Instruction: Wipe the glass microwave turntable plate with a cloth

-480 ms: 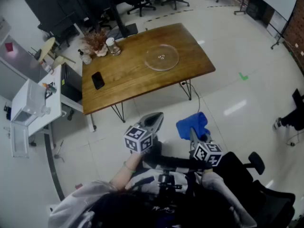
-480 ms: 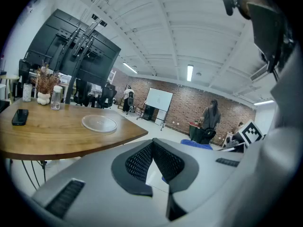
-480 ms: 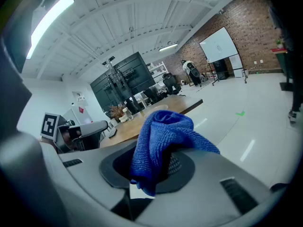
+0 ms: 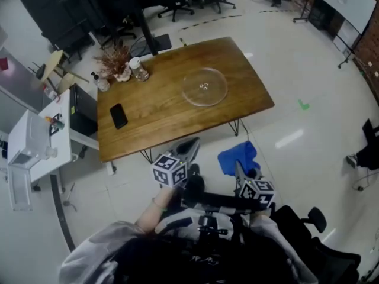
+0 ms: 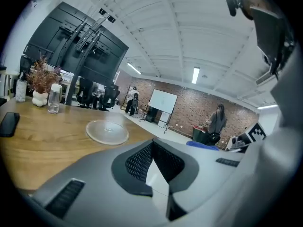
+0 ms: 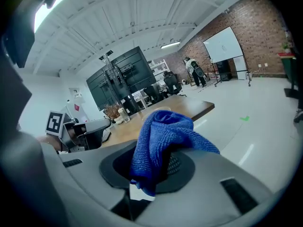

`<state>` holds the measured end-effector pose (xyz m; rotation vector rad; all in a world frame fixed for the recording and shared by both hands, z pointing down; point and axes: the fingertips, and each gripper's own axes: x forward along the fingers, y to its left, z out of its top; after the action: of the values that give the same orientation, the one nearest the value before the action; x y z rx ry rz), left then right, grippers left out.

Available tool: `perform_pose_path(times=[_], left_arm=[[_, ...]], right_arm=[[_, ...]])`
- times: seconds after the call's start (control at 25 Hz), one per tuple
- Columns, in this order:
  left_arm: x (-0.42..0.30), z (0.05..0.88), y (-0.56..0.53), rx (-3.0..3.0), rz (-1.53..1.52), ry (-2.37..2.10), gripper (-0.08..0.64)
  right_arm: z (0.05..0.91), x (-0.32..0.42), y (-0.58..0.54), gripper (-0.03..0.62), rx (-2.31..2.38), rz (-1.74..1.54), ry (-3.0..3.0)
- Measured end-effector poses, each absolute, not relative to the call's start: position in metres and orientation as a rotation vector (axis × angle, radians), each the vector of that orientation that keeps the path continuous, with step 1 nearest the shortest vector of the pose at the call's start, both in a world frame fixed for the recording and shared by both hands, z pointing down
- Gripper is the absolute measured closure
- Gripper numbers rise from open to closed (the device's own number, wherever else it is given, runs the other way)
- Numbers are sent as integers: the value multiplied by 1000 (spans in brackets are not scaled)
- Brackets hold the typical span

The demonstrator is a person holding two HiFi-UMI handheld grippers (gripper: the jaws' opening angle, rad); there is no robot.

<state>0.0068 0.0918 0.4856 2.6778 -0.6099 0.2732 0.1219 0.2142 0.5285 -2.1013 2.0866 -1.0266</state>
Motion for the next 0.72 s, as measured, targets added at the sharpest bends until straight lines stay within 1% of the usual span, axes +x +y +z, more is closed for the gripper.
perform_pose_path(times=[0.32, 0.56, 0.6, 0.64, 0.72], left_arm=[[13, 483, -40, 2689, 294, -553, 561], [18, 515, -113, 2636, 344, -526, 560], [20, 521, -120, 2617, 357, -516, 545], [21, 527, -124, 2597, 372, -506, 510], [25, 534, -127, 2570, 393, -486, 495]], right_arm=[[511, 126, 92, 512, -2155, -975, 2048], [511, 124, 32, 512, -2207, -975, 2025], [511, 123, 29, 512, -2217, -984, 2025], [510, 123, 27, 512, -2227, -996, 2022], [510, 124, 28, 512, -2251, -1032, 2011]])
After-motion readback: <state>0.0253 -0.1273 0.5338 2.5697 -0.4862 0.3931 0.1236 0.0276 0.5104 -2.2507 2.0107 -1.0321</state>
